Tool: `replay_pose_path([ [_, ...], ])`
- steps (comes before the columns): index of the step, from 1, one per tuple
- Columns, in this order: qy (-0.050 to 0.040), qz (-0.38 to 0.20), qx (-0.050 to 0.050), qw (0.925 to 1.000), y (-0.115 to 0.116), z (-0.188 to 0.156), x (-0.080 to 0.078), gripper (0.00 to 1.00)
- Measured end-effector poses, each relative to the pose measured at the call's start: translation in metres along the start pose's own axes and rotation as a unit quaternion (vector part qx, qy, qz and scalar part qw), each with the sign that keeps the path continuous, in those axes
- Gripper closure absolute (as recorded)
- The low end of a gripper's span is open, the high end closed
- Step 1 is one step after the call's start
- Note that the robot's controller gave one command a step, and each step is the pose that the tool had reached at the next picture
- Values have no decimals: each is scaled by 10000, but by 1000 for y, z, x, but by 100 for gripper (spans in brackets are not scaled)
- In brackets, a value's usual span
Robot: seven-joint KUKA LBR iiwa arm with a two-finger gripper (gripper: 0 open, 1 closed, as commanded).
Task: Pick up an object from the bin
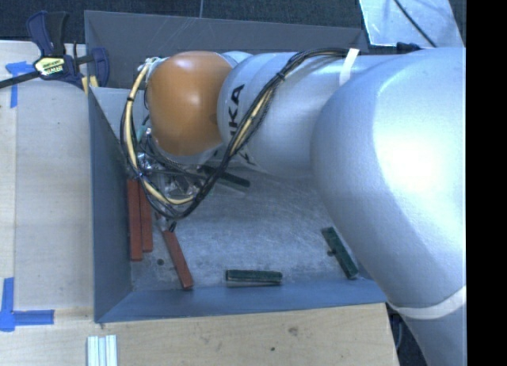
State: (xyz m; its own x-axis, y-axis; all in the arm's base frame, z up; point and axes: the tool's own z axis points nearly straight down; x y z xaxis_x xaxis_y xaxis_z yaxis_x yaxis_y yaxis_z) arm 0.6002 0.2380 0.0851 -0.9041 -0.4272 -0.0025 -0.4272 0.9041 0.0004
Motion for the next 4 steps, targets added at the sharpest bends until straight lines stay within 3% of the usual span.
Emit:
replay_pose_path([
  [1,-42,-2238,48,9746,8,10,14,0],
  [2,-41,-2255,11,9742,13,9,14,100],
  [3,-65,-3998,2,9166,-10,10,1,100],
  [4,8,-5696,-8,8219,-105,-17,114,100],
])
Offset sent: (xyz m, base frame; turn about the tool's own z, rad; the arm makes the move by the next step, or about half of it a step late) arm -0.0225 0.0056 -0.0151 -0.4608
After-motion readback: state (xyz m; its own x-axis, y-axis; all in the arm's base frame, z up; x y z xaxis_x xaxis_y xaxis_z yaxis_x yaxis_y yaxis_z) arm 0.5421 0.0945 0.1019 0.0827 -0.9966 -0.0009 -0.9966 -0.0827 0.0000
